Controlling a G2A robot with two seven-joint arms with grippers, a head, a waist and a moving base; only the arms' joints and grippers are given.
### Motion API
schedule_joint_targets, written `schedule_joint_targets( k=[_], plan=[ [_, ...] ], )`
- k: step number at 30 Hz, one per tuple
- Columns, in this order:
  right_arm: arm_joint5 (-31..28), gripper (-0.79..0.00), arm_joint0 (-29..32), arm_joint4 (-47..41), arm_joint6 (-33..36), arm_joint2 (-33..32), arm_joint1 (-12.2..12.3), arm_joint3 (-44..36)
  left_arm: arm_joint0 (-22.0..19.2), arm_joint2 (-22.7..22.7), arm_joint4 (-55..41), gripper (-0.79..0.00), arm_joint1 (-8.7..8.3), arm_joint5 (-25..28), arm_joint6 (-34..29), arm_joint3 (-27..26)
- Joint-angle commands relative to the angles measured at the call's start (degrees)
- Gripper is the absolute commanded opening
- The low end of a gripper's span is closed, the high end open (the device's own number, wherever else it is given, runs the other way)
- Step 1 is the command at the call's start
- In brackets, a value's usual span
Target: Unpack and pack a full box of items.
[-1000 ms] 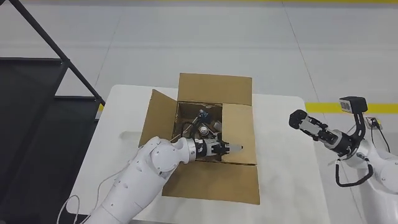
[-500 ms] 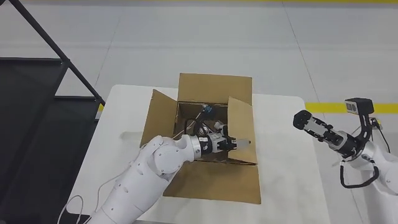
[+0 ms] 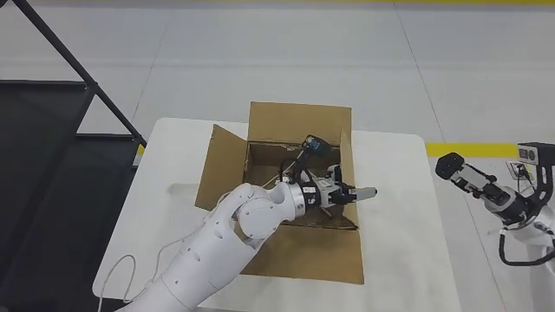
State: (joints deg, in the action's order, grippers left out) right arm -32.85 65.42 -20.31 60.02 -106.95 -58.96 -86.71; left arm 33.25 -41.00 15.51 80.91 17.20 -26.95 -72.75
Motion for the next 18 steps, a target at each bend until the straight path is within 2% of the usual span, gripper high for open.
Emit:
schedule_joint_targets(
  k=[1,18],
  plan=[
    [-0.2,0.0,1.1,-0.7,-0.1,-1.6,0.3,0.1,-1.1,1.3,-0.2,0.0,0.86,0.3,0.3,1.4],
    [0.0,0.0,7.6,-2.7,-1.3,-9.1,1.9,-0.9,-8.6,10.4,-3.6,0.0,9.2,3.9,1.1,17.0]
  ],
)
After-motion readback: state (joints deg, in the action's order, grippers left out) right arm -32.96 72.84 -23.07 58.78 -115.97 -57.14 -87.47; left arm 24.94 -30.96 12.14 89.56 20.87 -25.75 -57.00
